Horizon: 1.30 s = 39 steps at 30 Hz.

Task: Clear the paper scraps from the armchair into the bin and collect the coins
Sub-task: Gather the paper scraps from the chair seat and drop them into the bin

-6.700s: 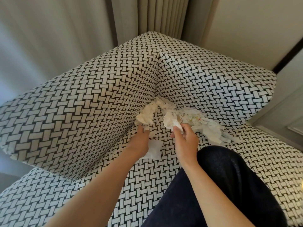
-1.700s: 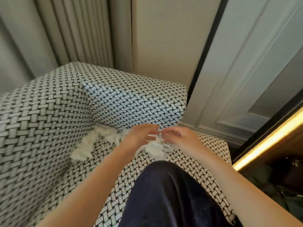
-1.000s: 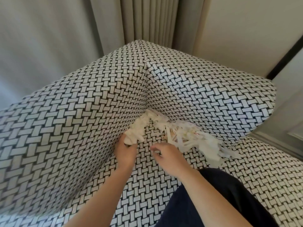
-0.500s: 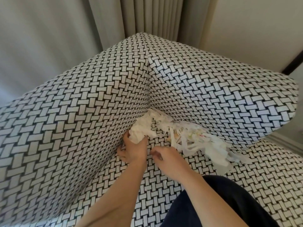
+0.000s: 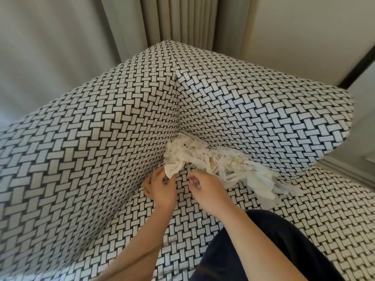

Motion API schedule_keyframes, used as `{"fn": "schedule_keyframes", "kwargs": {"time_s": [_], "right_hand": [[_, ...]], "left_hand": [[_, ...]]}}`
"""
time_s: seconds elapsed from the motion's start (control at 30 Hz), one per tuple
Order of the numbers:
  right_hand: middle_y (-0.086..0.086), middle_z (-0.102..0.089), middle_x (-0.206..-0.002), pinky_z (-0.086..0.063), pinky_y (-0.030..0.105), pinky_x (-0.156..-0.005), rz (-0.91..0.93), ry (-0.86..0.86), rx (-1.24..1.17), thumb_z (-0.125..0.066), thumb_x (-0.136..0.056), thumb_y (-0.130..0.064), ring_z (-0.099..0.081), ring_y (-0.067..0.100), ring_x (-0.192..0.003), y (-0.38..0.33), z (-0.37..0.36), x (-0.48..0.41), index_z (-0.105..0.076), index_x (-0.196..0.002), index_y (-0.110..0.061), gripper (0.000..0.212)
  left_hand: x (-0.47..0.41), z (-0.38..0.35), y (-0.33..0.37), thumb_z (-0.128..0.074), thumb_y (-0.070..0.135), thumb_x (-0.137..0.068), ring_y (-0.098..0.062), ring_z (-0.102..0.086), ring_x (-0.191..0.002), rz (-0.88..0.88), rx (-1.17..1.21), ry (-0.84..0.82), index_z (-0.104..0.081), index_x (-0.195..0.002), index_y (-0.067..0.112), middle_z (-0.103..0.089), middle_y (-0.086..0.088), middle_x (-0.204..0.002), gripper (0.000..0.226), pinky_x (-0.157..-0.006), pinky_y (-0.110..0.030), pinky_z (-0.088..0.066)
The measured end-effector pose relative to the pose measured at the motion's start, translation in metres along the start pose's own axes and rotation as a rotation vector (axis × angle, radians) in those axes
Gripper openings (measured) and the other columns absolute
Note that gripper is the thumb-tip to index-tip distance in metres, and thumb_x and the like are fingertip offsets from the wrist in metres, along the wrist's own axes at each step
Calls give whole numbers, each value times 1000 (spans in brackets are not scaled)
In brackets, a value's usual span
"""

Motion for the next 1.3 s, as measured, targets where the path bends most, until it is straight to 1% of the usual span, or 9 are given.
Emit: {"fn": "schedule_keyframes", "kwargs": {"time_s": [0.17,0.27,0.43,0.6,0.7,0.83,1.0,1.13,1.3], "right_hand": [[6,-55,-128,-49,38,-91,16,-60,-64,-48,-96,-28,-61,19,-101,-5,2,3,-33,-139,-33,46],[1,-50,-135,-45,30,-92,41,-182,-67,-50,-95,-27,-60,18,-103,-7,-2,6,-22,-144,-43,58],[-4,-48,-141,-38,25,-100,47,-302,-43,-55,-93,-23,-49,13,-123,-8,-7,13,-39,-140,-37,52],[-11,-59,-101,-44,23,-85,30,-214,-110,-59,-89,-32,-56,9,-100,-13,2,20,-62,-112,-28,24],[-7,-60,-87,-47,25,-75,41,-135,-133,-61,-87,-34,-58,11,-83,-16,6,23,-64,-97,-26,13],[-9,-50,-71,-38,22,-63,69,-69,-196,-62,-85,-31,-46,7,-64,-19,10,27,-61,-90,-24,8],[-2,-54,-77,-37,17,-57,50,16,-326,-55,-87,-13,-45,7,-60,-21,16,30,-56,-94,-26,15],[7,-64,-94,-48,25,-67,8,136,-557,-50,-86,-3,-60,20,-78,-24,27,33,-56,-98,-21,22],[-5,-59,-98,-52,17,-64,-66,260,-858,-46,-86,4,-61,11,-85,-25,42,34,-57,-97,-10,21]], "left_hand": [[10,16,-7,-56,16,-91,-22,-33,-127,-142,-13,-95,-65,-117,21,-57,4,-128,28,-107,-48,-30],[17,25,-13,-58,17,-91,-24,-34,-128,-225,-124,-149,-64,-118,22,-59,4,-126,29,-108,-44,-29],[28,39,-16,-61,23,-88,-18,-33,-128,-340,-340,-270,-58,-126,26,-54,10,-131,38,-108,-35,-23],[36,56,-15,-62,21,-88,-15,-43,-121,-395,-381,-345,-63,-120,27,-61,11,-122,33,-104,-36,-32],[38,68,-17,-62,23,-88,-14,-51,-113,-399,-394,-321,-70,-108,25,-67,10,-112,22,-101,-33,-36],[36,82,-13,-62,24,-87,-9,-57,-105,-365,-336,-302,-72,-98,24,-67,13,-102,15,-95,-31,-43],[36,86,7,-63,22,-87,-4,-53,-102,-346,-231,-268,-63,-113,22,-60,14,-112,26,-91,-23,-42],[34,81,24,-61,18,-88,-10,-50,-112,-331,-160,-288,-51,-128,25,-50,10,-126,42,-98,-33,-44],[26,63,24,-64,21,-85,-20,-42,-125,-303,-241,-375,-41,-137,25,-42,2,-138,57,-105,-40,-38]]}}
Point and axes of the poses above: each hand's wrist, its own x-axis away from the middle knuckle, its own z-axis out of the back of the hand, y = z × x, the point moved 2 cm from there along -x, towards the middle knuckle
